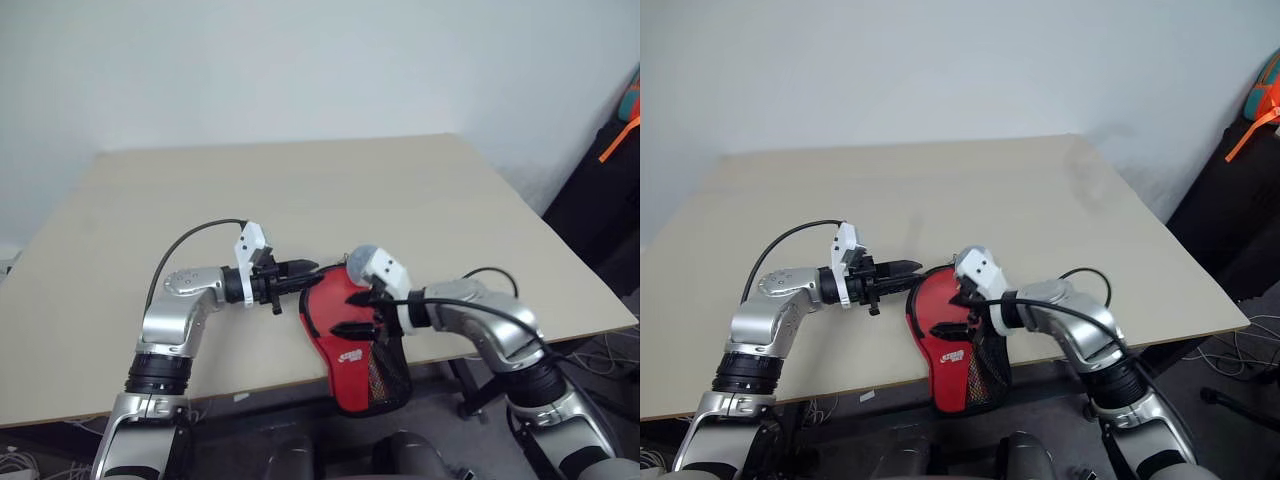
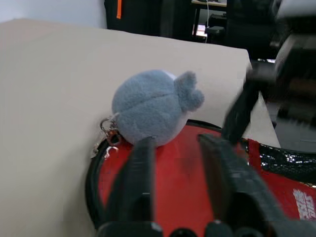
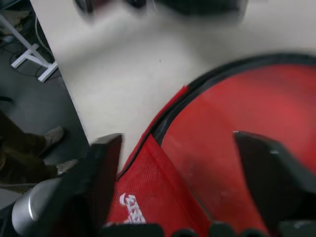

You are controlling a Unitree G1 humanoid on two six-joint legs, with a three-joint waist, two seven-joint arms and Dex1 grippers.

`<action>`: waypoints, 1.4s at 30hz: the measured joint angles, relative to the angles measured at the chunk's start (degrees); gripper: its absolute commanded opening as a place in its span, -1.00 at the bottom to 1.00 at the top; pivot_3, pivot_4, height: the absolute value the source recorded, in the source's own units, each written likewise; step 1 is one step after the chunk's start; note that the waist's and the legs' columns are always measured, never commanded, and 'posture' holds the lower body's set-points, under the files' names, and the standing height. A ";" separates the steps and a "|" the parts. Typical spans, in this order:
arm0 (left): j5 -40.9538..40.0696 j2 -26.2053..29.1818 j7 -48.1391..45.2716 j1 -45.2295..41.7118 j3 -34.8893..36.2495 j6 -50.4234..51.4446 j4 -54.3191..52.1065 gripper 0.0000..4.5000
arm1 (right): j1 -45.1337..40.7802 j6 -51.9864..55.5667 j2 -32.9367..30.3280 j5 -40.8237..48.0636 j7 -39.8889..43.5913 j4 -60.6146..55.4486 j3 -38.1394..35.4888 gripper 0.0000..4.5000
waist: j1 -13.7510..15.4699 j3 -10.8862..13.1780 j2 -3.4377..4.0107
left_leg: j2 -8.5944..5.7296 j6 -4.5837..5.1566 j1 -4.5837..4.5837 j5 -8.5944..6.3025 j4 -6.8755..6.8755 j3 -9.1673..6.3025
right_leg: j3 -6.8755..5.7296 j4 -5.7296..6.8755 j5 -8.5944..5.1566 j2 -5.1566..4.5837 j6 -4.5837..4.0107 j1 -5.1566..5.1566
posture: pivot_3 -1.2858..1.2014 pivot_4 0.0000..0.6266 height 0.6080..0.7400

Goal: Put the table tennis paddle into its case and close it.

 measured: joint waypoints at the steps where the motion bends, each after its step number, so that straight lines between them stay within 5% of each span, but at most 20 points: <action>1: 0.00 -0.23 0.33 0.11 -0.32 -0.04 0.06 -0.98 | -1.30 1.70 -1.19 1.47 0.11 -1.44 -1.60 1.00 | 0.01 0.02 0.02 | 0.00 0.02 0.00 0.01 -0.01 0.00 | 0.00 -0.01 0.00 0.00 0.00 0.00 | 0.03 -1.00 0.49; 10: 2.08 -3.51 1.88 0.20 -6.11 -4.88 5.41 -0.98 | -12.16 1.54 -5.26 3.96 -2.39 3.10 -6.96 1.00 | 0.07 0.03 0.02 | -0.03 0.15 0.00 0.08 -0.01 0.01 | -0.04 -0.03 0.00 -0.02 0.00 0.04 | 0.03 -1.00 0.49; 23: 8.84 -8.13 5.93 -3.21 -10.33 -14.08 15.91 -0.98 | -12.29 -12.38 -0.99 -4.02 -6.59 24.14 -2.44 1.00 | -0.06 0.05 0.03 | 0.01 0.18 -0.04 0.10 -0.04 0.17 | 0.04 -0.01 0.03 0.01 -0.01 -0.06 | 0.03 -1.00 0.49; 35: 11.13 -6.85 3.27 -3.43 -12.86 -16.76 17.04 -0.98 | -12.29 -18.27 2.55 -8.33 -6.47 34.25 -0.59 1.00 | -0.08 0.05 0.08 | 0.04 0.18 -0.01 0.10 -0.04 0.17 | 0.04 -0.01 0.03 0.01 -0.02 -0.05 | 0.03 -1.00 0.49; 38: 11.17 -6.82 2.98 -3.43 -12.96 -17.16 17.25 -1.00 | -12.30 -18.49 3.19 -8.61 -6.24 34.62 -0.51 0.75 | -0.08 0.04 0.09 | 0.04 0.18 0.00 0.10 -0.04 0.18 | 0.05 -0.01 0.03 0.01 -0.02 -0.04 | 0.03 -1.00 0.49; 42: 11.32 -6.77 2.94 -3.43 -13.25 -17.75 17.37 -1.00 | -12.33 -18.58 3.26 -8.95 -5.96 34.62 -0.38 0.13 | -0.07 0.04 0.09 | 0.04 0.18 0.01 0.10 -0.04 0.18 | 0.05 -0.01 0.03 0.01 -0.02 -0.03 | 0.03 -1.00 0.49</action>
